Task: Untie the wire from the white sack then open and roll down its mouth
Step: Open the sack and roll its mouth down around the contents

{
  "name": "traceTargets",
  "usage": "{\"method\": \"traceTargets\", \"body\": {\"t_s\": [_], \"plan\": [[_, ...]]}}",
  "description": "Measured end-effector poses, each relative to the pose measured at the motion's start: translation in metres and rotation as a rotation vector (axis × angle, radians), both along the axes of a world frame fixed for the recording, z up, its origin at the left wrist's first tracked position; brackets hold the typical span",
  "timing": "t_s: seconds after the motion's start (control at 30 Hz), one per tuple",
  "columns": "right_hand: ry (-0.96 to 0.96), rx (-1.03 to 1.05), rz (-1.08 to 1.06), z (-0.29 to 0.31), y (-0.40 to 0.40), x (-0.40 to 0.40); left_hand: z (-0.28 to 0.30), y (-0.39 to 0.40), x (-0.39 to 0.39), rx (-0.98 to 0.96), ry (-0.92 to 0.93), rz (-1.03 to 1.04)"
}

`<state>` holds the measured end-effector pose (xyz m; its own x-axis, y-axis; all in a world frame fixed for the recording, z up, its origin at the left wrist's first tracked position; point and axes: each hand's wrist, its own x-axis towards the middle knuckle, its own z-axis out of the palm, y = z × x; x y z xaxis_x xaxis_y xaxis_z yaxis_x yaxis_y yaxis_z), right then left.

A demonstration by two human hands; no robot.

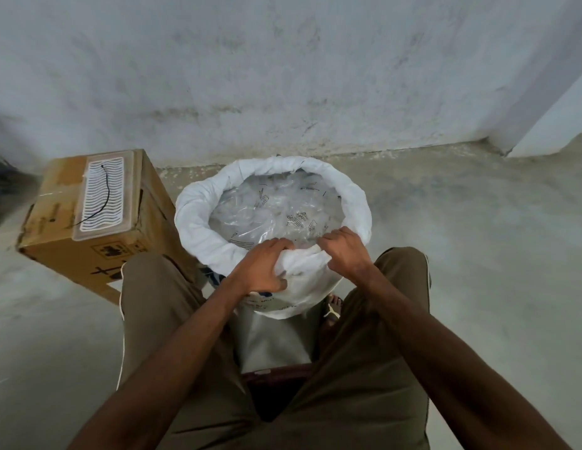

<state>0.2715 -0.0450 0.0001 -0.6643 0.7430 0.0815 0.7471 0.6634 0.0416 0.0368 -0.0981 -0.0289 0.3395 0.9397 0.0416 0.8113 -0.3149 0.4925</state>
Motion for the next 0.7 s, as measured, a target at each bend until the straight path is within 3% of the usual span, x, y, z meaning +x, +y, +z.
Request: {"method": "traceTargets", "body": {"t_s": [0.1,0.23,0.4,0.47,0.6,0.7], "plan": [[-0.014,0.021,0.003,-0.011,-0.004,-0.003,0.001,0.000,-0.019,0.016,0.113,0.041],[-0.053,-0.239,-0.038,-0.010,-0.001,-0.025,0.001,-0.002,-0.015,0.048,0.243,-0.054],[-0.136,-0.299,0.014,-0.013,-0.003,-0.055,0.004,-0.014,-0.007,0.386,0.242,-0.293],[-0.179,-0.264,-0.001,-0.021,-0.005,-0.061,0.000,-0.018,-0.007,0.427,0.205,-0.321],[-0.180,-0.210,-0.051,-0.041,-0.016,-0.055,-0.008,-0.019,-0.024,0.148,-0.046,-0.087],[-0.193,-0.173,-0.065,-0.051,-0.022,-0.055,-0.010,-0.011,-0.048,0.020,0.099,0.004]]}}
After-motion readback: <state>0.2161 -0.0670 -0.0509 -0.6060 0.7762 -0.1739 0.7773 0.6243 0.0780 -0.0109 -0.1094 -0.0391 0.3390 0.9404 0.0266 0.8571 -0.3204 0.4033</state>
